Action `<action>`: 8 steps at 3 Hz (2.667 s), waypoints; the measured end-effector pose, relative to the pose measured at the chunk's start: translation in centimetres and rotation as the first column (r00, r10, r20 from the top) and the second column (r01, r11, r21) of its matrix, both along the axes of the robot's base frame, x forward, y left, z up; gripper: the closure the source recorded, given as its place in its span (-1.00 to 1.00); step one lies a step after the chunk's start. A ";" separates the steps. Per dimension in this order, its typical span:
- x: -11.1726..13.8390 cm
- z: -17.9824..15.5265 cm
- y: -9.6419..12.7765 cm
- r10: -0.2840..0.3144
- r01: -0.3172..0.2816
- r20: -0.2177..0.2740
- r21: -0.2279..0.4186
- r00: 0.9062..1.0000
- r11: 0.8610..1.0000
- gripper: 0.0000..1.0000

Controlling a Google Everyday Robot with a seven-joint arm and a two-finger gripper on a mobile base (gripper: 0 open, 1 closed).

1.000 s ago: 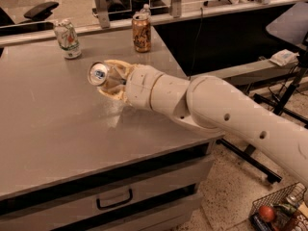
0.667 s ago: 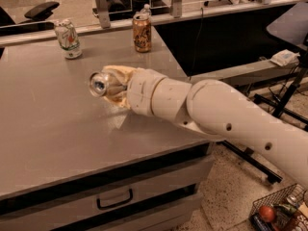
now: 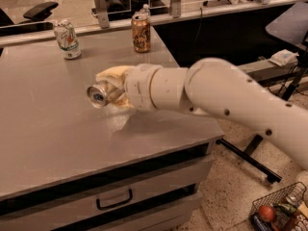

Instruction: Knock redbull can over

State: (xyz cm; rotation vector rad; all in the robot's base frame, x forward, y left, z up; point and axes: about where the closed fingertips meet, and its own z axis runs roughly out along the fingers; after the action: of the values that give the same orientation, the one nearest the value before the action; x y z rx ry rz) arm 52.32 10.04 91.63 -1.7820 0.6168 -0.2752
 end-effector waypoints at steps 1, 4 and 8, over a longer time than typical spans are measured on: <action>0.1 -0.8 -0.3 0.083 -0.085 -0.018 -0.150 0.996 0.985 1.00; -1.3 -4.3 -1.0 0.196 -0.198 -0.054 -0.456 0.979 0.868 0.19; -1.6 -5.0 -2.6 0.209 -0.259 -0.153 -0.570 0.966 0.780 -1.00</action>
Offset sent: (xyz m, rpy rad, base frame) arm -0.0142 -0.0173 -0.0495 -0.4365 0.0068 0.2068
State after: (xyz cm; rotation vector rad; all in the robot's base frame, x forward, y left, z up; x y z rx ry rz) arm 50.71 7.41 86.63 -2.4609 0.3727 -0.2352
